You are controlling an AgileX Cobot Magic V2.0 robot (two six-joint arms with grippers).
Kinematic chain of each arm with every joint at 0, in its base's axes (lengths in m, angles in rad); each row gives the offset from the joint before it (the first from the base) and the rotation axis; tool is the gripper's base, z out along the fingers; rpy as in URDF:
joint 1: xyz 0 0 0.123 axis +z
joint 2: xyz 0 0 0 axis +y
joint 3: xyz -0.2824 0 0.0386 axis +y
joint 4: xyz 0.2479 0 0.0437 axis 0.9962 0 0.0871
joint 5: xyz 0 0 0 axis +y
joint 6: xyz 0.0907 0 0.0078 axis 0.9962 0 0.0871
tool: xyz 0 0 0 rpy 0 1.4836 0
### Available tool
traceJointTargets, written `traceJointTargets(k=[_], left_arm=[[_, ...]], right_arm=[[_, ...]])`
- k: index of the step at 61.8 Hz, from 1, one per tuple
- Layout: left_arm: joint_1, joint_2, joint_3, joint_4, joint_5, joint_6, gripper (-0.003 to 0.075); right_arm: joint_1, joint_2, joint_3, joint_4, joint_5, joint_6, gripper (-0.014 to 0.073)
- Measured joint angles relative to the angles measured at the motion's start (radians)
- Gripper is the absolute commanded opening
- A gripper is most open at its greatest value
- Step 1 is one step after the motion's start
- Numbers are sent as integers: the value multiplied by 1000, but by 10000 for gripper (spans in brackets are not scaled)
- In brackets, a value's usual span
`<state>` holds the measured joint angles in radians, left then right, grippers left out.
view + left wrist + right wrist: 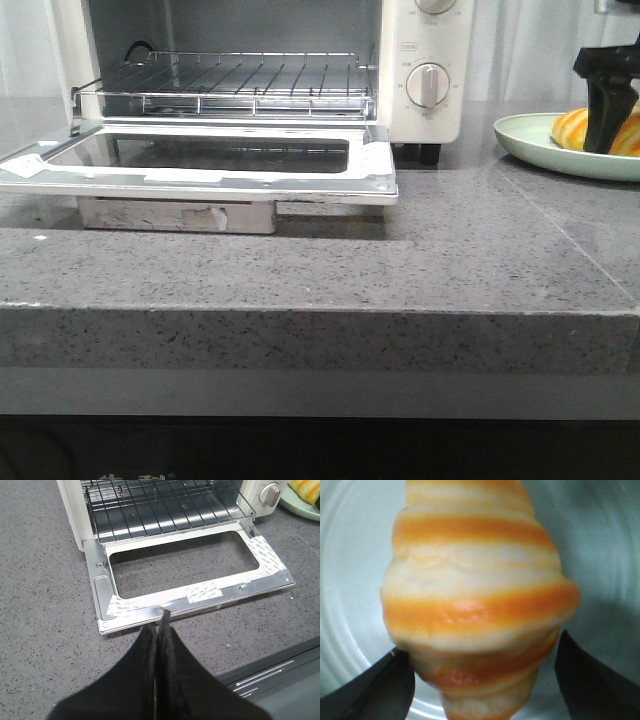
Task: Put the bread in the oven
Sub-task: 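Close the right gripper on the striped bread and lift it, then carry the bread with the right gripper into the open oven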
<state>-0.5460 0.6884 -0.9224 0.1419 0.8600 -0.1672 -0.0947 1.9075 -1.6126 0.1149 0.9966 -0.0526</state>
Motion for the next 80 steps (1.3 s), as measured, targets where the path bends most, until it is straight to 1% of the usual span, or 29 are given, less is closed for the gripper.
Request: traceJointTargets(k=[5, 10, 15, 25, 33, 48, 55, 61, 80], left_arm=[[0, 0, 0, 0, 0, 0, -18], [0, 0, 0, 0, 0, 0, -18], [0, 0, 0, 0, 0, 0, -18], [0, 0, 0, 0, 0, 0, -18], [0, 0, 0, 0, 0, 0, -18], [0, 0, 0, 0, 0, 0, -18], [0, 0, 0, 0, 0, 0, -18], [0, 0, 0, 0, 0, 0, -18], [0, 0, 0, 1, 0, 0, -18]], right_arm=[[0, 14, -17, 0, 22, 0, 432], [0, 16, -24, 0, 34, -4, 283], [0, 16, -29, -1, 41, -8, 209], [0, 14, -38, -5, 58, -12, 204], [0, -23, -49, -5, 77, -14, 204], [0, -175, -52, 51, 169, -14, 204], [16, -254, -19, 69, 194, -14, 204], [69, -346, 55, 69, 196, -14, 204], [310, -578, 258, 113, 196, -16, 204]])
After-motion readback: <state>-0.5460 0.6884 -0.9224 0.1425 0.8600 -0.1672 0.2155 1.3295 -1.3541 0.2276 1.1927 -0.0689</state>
